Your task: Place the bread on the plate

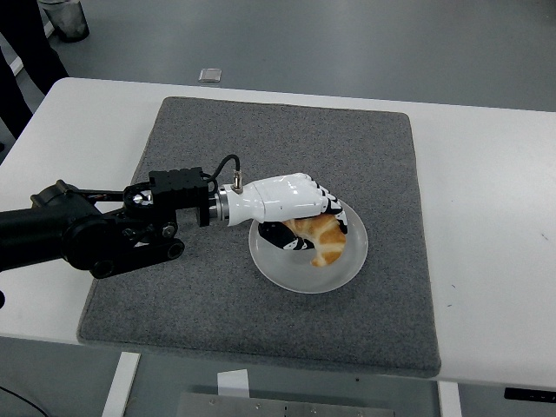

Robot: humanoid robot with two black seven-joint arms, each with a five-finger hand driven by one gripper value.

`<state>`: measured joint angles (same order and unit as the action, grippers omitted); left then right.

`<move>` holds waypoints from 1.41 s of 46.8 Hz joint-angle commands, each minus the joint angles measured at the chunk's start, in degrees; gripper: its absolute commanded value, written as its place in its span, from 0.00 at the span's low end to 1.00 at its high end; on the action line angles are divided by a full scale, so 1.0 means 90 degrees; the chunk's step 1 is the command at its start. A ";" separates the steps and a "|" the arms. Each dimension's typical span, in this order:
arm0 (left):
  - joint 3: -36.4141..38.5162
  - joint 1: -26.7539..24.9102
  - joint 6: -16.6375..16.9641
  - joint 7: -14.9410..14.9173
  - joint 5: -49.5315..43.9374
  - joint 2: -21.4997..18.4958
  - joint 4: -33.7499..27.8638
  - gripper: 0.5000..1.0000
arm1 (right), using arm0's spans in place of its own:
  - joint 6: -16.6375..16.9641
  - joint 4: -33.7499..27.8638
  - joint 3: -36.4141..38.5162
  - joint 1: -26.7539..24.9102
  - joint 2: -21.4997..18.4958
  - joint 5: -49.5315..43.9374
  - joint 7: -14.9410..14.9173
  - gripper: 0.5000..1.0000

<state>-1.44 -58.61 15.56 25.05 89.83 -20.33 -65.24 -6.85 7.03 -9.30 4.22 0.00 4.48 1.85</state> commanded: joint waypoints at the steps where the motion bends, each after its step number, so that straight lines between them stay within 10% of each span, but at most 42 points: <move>1: -0.0006 0.0076 0.0058 0.0009 -0.0010 0.0003 0.0091 0.00 | -0.0001 0.0000 -0.0002 0.0000 0.0000 0.0000 0.0000 0.90; 44: -0.0075 0.0457 0.0321 0.0039 -0.0147 0.0228 0.0482 0.00 | 0.0009 0.0000 0.0008 0.0000 0.0000 0.0000 0.0000 0.90; 66: -0.0075 0.0477 0.0341 0.0039 -0.0342 0.0149 0.0423 0.41 | -0.0001 0.0000 0.0008 0.0000 0.0000 0.0000 0.0000 0.90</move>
<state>-2.06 -54.38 18.64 25.37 86.83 -18.91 -61.43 -6.82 7.03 -9.23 4.22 0.00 4.48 1.84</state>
